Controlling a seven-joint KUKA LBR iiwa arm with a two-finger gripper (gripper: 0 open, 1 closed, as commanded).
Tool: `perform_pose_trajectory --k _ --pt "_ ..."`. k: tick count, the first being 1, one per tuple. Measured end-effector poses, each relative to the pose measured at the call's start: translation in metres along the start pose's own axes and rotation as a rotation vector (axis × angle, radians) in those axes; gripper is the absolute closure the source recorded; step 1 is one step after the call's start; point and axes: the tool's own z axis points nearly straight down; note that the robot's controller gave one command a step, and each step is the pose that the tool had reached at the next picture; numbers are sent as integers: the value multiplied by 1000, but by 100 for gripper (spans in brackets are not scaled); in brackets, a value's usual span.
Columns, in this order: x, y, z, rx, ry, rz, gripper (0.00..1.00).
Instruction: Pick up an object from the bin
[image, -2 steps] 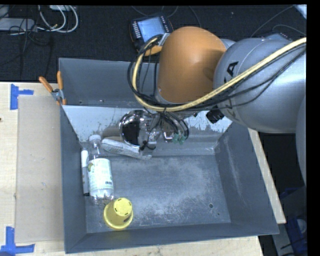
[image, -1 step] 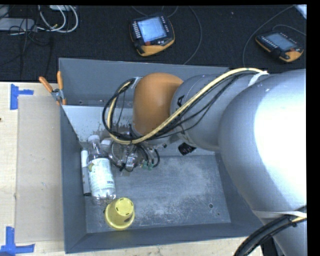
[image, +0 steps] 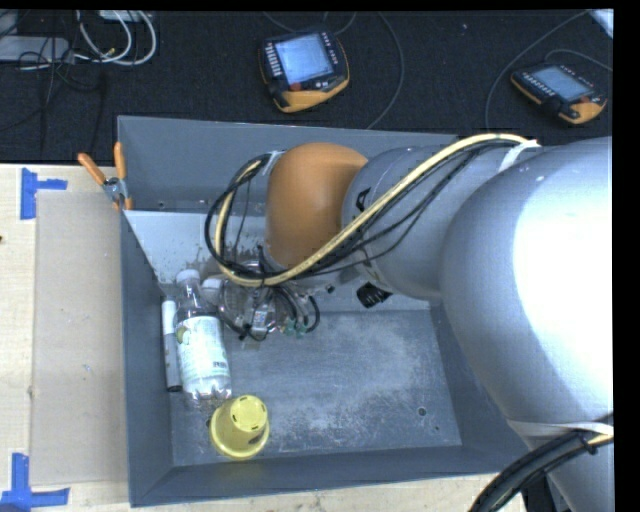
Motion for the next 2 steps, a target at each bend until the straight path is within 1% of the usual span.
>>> perform_pose_trajectory --k 1,2 --pt "-2 -3 -143 -2 -6 69 100" --pt "6 86 -139 -5 -6 9 100"
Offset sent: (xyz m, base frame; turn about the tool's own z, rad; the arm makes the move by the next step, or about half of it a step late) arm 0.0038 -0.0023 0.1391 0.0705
